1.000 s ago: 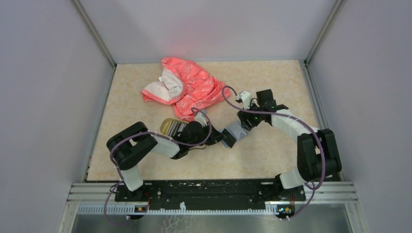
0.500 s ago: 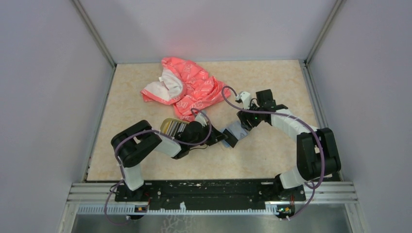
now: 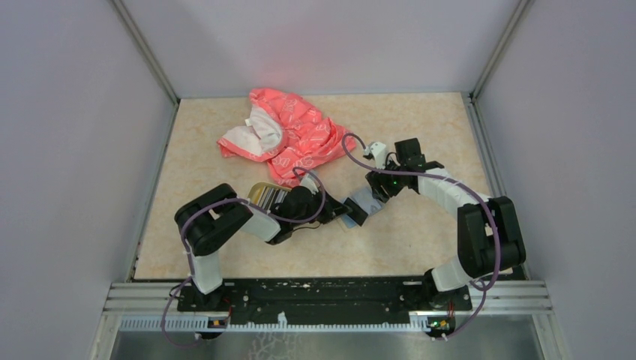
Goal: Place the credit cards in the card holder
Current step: Insert the credit card into the card holder.
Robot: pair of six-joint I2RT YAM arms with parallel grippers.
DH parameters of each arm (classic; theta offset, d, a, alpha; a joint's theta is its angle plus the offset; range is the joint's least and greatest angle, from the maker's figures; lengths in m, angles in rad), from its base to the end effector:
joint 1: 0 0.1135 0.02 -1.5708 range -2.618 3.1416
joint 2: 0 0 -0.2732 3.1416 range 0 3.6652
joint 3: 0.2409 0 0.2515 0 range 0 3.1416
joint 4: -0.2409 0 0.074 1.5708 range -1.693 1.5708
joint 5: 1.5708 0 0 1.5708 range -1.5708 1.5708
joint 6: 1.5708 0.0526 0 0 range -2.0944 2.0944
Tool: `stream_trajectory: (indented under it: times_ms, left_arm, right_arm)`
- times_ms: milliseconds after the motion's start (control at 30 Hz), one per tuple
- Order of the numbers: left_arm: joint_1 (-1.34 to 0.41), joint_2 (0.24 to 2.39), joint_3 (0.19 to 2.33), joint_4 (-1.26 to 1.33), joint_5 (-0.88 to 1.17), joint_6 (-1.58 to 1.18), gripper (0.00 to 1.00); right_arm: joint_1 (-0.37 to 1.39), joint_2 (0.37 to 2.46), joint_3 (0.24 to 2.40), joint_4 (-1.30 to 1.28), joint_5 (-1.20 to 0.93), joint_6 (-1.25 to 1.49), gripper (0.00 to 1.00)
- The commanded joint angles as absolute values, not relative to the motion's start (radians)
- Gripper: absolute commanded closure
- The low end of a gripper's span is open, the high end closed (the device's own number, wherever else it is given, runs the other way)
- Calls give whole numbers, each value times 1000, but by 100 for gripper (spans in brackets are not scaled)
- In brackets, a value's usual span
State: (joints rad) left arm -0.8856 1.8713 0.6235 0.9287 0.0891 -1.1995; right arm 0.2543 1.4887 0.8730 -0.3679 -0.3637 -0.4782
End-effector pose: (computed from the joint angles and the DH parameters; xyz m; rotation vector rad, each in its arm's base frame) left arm 0.2212 -0.2781 0.1222 -0.2725 2.1730 -1.4156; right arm 0.2855 0.0935 0.1912 -1.0235 2.2810 0.3718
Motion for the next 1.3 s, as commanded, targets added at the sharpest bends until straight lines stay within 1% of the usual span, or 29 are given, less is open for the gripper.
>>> stream_trajectory:
  times_ms: [0, 600, 867, 1267]
  left_arm:
    - [-882, 1883, 646, 915, 68, -1214, 100]
    - [-881, 1903, 658, 874, 22, -1225, 100]
    - [-881, 1912, 680, 796, 15, -1245, 100]
    - [-879, 1867, 674, 697, -34, -1230, 100]
  right_arm:
    - [252, 1494, 925, -370, -373, -480, 42]
    - [252, 1491, 928, -375, -377, -483, 42]
    - [252, 1486, 929, -376, -382, -483, 42]
    - [252, 1484, 929, -377, -386, -483, 42]
